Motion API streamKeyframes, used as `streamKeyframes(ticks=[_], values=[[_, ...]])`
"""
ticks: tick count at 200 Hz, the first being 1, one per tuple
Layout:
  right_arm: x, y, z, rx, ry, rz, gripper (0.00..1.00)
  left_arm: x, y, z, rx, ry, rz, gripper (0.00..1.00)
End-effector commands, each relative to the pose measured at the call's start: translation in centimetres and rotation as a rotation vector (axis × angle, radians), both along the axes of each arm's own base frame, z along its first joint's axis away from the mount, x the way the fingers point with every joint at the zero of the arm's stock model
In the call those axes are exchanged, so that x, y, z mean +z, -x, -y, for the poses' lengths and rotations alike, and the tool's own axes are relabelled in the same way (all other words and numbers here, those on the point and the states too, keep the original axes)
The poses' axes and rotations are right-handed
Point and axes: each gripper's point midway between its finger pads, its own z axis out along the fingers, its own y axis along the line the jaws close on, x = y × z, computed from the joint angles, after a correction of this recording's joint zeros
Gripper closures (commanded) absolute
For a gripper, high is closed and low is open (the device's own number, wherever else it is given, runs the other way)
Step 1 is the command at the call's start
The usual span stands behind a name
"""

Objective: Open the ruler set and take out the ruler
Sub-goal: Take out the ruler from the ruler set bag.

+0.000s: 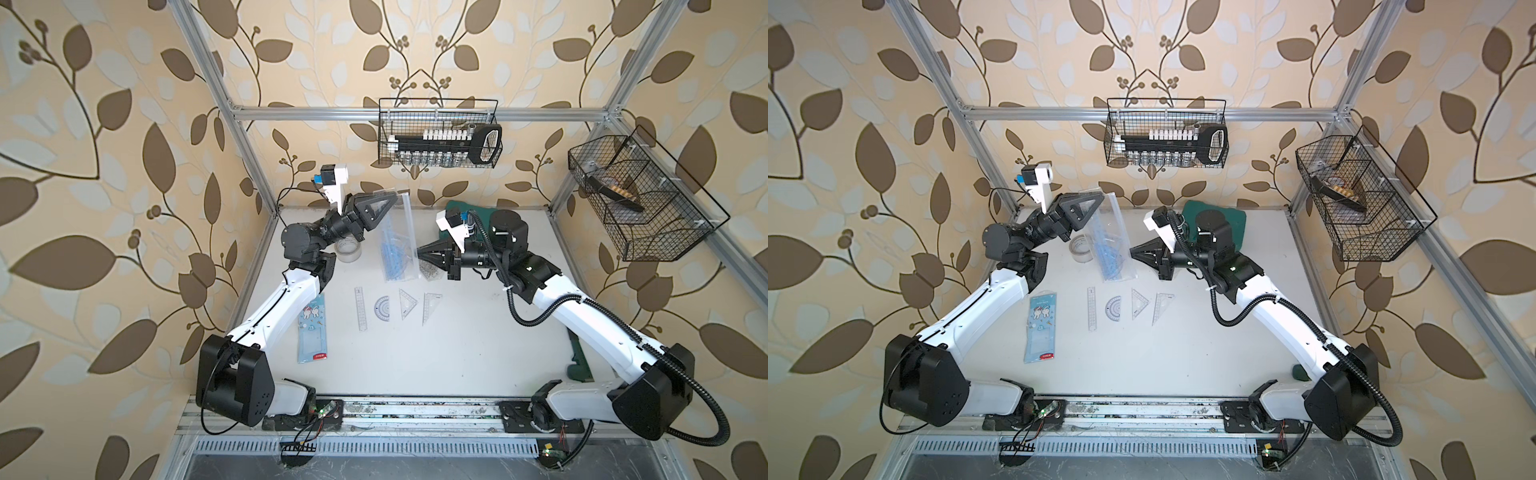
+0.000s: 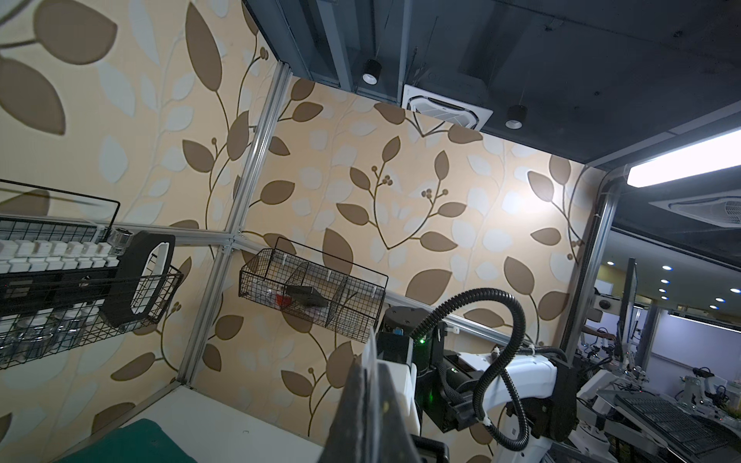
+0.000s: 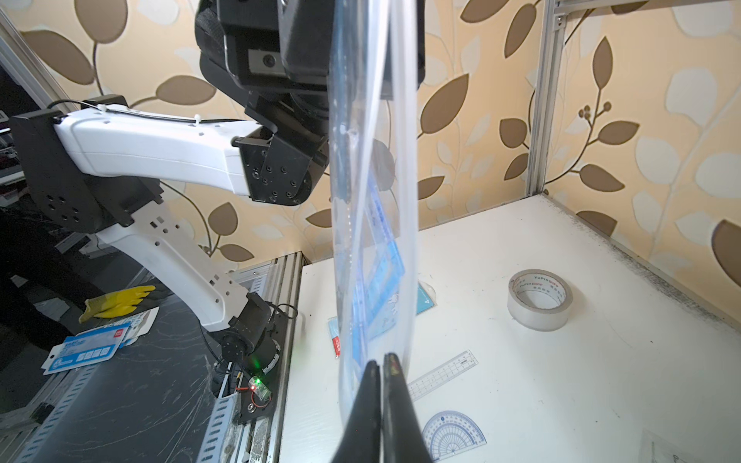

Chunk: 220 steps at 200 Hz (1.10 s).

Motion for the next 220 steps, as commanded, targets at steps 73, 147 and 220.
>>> streamKeyframes(ticks=[73,147,220], values=[[1.9,0.6,-1.2,0.07,-0.035,0.023,0.97,2.8,1.9,-0.3,-0.028,0.055,0.096,1.0],[3.0,-0.7,-1.3,0.02,-0.076,0.047,0.9,3.0,2.3,-0.3,-0.057,0.072,0.103,1.0],[3.8,-0.8,-1.9,0.058,-0.12,0.053,0.88,3.2,2.4,-0.4,-0.076,0.088,0.106,1.0]])
